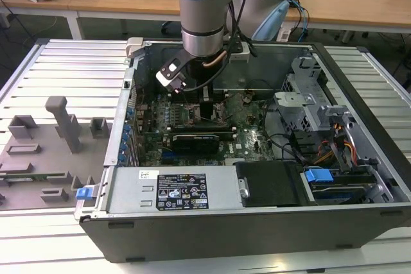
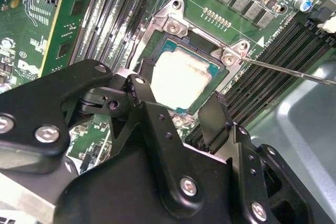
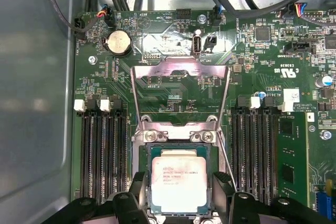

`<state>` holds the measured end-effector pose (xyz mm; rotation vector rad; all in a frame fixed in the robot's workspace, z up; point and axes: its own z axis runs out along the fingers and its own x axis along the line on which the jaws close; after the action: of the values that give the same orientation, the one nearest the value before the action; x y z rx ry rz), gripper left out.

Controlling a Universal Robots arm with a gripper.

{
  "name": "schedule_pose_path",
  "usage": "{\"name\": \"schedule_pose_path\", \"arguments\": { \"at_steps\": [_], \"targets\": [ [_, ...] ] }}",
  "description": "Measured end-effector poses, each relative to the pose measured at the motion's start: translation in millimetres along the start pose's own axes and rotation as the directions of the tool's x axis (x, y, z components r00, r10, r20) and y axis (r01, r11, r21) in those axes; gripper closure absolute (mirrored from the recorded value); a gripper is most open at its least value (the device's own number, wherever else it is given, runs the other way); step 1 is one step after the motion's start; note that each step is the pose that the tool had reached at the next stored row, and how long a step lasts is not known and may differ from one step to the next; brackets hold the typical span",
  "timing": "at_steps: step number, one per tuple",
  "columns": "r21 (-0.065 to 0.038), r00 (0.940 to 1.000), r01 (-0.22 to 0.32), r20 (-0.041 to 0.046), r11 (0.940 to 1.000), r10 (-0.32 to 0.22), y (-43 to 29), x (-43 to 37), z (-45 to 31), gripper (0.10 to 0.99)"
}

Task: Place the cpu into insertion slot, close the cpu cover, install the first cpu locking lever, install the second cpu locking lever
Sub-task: 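Place the cpu into insertion slot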

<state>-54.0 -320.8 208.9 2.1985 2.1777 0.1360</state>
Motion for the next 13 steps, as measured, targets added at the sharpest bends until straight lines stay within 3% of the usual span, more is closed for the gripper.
{"name": "schedule_pose_path", "arguments": {
  "at_steps": [1,3,4,9,13],
  "targets": [
    [0.0,1.0,0.0,0.0001,1.0,0.0,0.0,0.0,0.0,0.486],
    [0.0,1.0,0.0,0.0003,1.0,0.0,0.0,0.0,0.0,0.616],
    [0.0,1.0,0.0,0.0004,1.0,0.0,0.0,0.0,-0.1,0.616],
    [0.0,1.0,0.0,0.0009,1.0,0.0,0.0,0.0,-0.1,0.976],
    [0.0,1.0,0.0,0.0011,1.0,0.0,0.0,0.0,-0.1,0.98]
  ]
}}
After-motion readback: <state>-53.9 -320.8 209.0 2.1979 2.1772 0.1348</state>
